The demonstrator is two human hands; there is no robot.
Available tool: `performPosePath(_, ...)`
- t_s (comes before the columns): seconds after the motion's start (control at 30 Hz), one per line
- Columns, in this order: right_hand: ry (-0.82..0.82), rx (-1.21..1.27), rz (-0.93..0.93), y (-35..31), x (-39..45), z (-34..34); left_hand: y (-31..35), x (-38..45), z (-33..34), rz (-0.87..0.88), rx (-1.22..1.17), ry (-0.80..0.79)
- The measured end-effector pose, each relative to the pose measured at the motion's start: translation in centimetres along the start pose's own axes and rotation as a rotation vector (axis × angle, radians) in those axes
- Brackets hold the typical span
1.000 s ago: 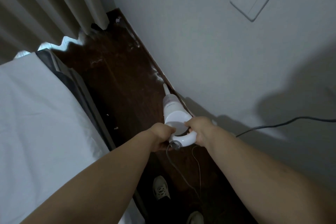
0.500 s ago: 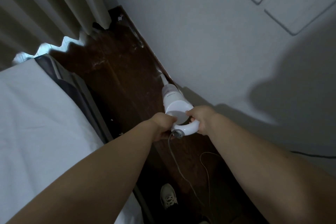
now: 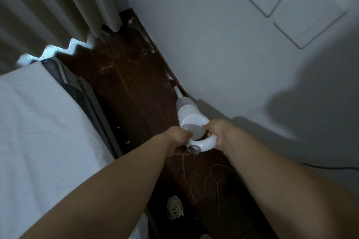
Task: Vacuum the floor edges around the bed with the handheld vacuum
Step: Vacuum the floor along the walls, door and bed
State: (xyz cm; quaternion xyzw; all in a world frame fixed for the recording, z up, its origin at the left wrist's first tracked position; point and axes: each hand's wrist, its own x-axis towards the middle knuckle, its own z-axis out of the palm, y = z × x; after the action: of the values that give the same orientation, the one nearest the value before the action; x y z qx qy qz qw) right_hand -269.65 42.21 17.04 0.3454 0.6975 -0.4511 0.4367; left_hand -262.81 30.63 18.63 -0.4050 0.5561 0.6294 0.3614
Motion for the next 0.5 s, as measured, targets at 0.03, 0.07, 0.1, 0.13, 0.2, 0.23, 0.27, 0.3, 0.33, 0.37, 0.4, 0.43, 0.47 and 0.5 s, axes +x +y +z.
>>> performPosePath(0.03, 0.002, -0.004, -0.005, 0.5, -0.1, -0.6, -0.2, -0.5, 0.5, 0.004, 0.009, -0.008)
performPosePath(0.07, 0.004, -0.007, -0.007, 1.0, -0.3, -1.2, -0.4, -0.8, 1.1, 0.005, 0.018, -0.013)
performPosePath(0.1, 0.004, -0.009, -0.007, 1.6, -0.4, -1.8, -0.7, -1.2, 1.7, 0.004, 0.024, -0.02)
performPosePath(0.13, 0.001, -0.008, -0.008, 2.3, -0.5, -2.4, -1.1, -1.5, 2.3, 0.005, 0.032, -0.019)
performPosePath(0.2, -0.004, -0.009, -0.011, 3.7, -1.0, -3.5, -2.2, -2.4, 3.7, 0.003, 0.038, -0.027)
performPosePath(0.23, -0.008, -0.01, -0.015, 4.6, -1.1, -4.1, -2.8, -2.8, 4.4, 0.004, 0.039, -0.032)
performPosePath(0.27, -0.01, -0.009, -0.019, 5.7, -1.4, -4.9, -3.7, -3.2, 5.4, 0.005, 0.042, -0.033)
performPosePath(0.3, -0.008, -0.013, -0.021, 6.9, -1.7, -5.6, -4.6, -3.6, 6.4, 0.005, 0.046, -0.032)
performPosePath(0.33, -0.007, -0.011, -0.019, 8.1, -2.1, -6.4, -5.6, -4.0, 7.4, 0.007, 0.047, -0.031)
performPosePath(0.37, -0.004, -0.009, -0.022, 9.4, -2.4, -7.2, -6.6, -4.5, 8.5, 0.01, 0.047, -0.031)
performPosePath(0.4, -0.006, -0.006, -0.021, 10.6, -2.8, -8.0, -7.6, -4.7, 9.5, 0.013, 0.044, -0.036)
performPosePath(0.43, -0.001, -0.007, -0.022, 12.0, -3.3, -9.0, -8.7, -5.2, 10.7, 0.011, 0.045, -0.039)
performPosePath(0.47, 0.0, -0.004, -0.018, 13.2, -4.0, -9.8, -9.7, -5.6, 11.8, 0.009, 0.051, -0.04)
performPosePath(0.5, 0.007, -0.004, -0.019, 14.7, -4.5, -10.8, -10.9, -6.2, 13.1, 0.003, 0.054, -0.042)
